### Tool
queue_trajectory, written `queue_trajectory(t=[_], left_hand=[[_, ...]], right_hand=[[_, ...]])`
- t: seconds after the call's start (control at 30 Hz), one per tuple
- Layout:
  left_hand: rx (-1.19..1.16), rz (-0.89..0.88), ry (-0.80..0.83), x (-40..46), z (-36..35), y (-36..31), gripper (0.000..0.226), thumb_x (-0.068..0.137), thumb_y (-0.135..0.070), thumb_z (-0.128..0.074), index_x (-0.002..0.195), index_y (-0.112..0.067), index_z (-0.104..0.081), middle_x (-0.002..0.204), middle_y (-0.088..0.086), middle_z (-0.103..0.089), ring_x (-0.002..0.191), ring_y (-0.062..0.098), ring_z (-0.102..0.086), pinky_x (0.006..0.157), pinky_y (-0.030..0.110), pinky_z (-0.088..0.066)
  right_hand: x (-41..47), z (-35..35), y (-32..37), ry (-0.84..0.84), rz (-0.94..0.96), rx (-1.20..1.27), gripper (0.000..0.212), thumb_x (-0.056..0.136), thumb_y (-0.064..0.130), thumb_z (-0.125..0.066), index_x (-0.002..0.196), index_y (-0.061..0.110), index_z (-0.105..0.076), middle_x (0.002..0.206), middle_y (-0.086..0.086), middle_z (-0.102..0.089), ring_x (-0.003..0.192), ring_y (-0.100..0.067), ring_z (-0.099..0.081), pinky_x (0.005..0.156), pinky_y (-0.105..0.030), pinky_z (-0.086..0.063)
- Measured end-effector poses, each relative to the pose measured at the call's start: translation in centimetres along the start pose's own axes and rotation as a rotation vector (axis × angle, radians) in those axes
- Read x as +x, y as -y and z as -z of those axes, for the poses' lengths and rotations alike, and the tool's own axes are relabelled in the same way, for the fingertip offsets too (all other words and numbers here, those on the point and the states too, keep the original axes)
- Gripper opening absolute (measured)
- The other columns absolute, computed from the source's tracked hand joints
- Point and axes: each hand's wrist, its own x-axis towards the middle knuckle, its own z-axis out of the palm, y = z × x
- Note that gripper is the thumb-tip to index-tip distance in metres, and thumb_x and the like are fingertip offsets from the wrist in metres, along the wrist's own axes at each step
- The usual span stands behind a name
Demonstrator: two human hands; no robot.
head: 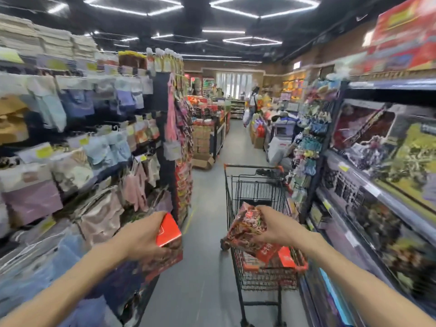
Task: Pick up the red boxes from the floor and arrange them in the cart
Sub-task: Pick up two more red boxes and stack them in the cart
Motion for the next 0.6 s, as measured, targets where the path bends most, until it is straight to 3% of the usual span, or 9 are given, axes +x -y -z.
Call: queue_trajectory(t=[0.13,0.37,0.5,0.6], left_hand=[[-0.018,-0.130,0.013,11.4,0.0,2.9,0.087,0.064,-0.069,-0.069,0.133,-0.028,-0.035,0.112,-0.009,-0.055,0.096,0.016,-0.059,0.073,0.033,-0.045],[-0.080,-0.297,0.034,28.8,-1.4,4.0,0.106,0.062,-0.073,-0.062,0.148,-0.023,-0.026,0.130,-0.003,-0.056,0.109,0.019,-0.060,0.088,0.036,-0.050],[-0.129,-0.394,0.052,38.3,-3.1,3.2,0.106,0.060,-0.081,-0.061,0.144,-0.025,-0.029,0.116,-0.011,-0.053,0.094,0.010,-0.055,0.075,0.026,-0.044],[-0.110,-0.450,0.089,45.7,-4.2,2.7,0.118,0.055,-0.094,-0.058,0.145,-0.024,-0.028,0.119,-0.010,-0.053,0.096,0.010,-0.055,0.078,0.026,-0.046]], right_hand=[[6.0,1.7,-2.9,-0.037,-0.123,0.017,0.105,0.054,0.076,-0.080,0.139,0.028,-0.040,0.126,0.010,-0.062,0.109,-0.016,-0.065,0.088,-0.039,-0.056],[14.9,3.2,-9.2,-0.098,-0.264,0.027,0.095,0.062,0.071,-0.080,0.138,0.034,-0.036,0.125,0.013,-0.057,0.111,-0.017,-0.062,0.089,-0.039,-0.054],[20.7,3.3,-13.1,-0.129,-0.298,0.025,0.103,0.071,0.057,-0.084,0.152,0.027,-0.028,0.139,0.010,-0.051,0.113,-0.008,-0.056,0.087,-0.028,-0.048],[25.6,3.3,-17.1,-0.161,-0.326,0.038,0.106,0.070,0.060,-0.083,0.154,0.028,-0.026,0.146,0.006,-0.049,0.116,-0.010,-0.057,0.091,-0.029,-0.050]])
